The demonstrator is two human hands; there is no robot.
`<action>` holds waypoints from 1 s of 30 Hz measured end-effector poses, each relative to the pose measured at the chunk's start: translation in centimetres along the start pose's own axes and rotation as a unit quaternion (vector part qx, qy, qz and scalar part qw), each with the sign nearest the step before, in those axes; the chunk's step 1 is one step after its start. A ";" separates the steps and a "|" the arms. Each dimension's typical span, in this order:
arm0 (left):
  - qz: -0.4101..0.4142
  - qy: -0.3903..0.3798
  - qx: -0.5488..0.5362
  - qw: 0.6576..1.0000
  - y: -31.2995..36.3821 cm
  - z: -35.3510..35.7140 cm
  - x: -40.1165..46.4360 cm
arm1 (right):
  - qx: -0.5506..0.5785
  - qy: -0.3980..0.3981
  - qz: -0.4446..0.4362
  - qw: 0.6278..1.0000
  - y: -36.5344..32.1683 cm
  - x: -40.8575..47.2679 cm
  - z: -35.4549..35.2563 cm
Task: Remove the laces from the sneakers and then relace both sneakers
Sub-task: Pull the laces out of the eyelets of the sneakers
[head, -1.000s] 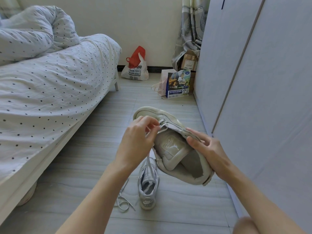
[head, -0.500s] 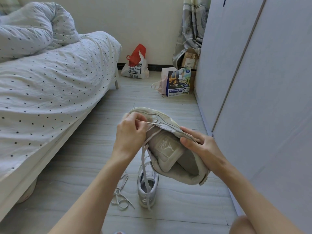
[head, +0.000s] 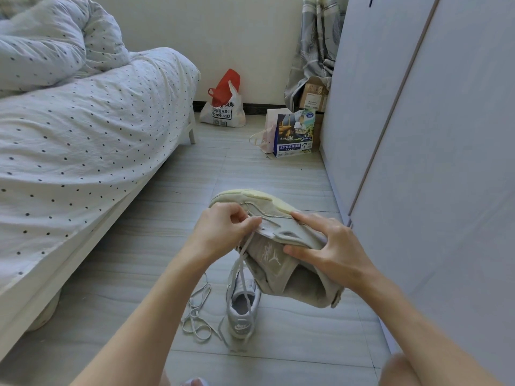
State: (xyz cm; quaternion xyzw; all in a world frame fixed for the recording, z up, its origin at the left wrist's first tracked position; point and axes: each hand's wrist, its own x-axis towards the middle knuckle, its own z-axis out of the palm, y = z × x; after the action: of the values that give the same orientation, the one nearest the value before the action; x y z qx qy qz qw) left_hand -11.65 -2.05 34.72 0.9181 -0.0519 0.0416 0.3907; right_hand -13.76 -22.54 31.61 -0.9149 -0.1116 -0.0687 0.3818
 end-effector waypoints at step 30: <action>-0.052 0.133 -0.288 0.947 -0.9 -2.1 0.1 | -0.114 -0.013 0.022 0.993 1.9 0.3 -0.4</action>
State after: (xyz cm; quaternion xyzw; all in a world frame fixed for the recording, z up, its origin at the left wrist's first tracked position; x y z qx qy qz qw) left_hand -11.53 0.11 35.51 0.7540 0.0391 0.1261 0.6435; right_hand -12.95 -24.08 30.64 -0.9556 -0.0875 -0.0610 0.2748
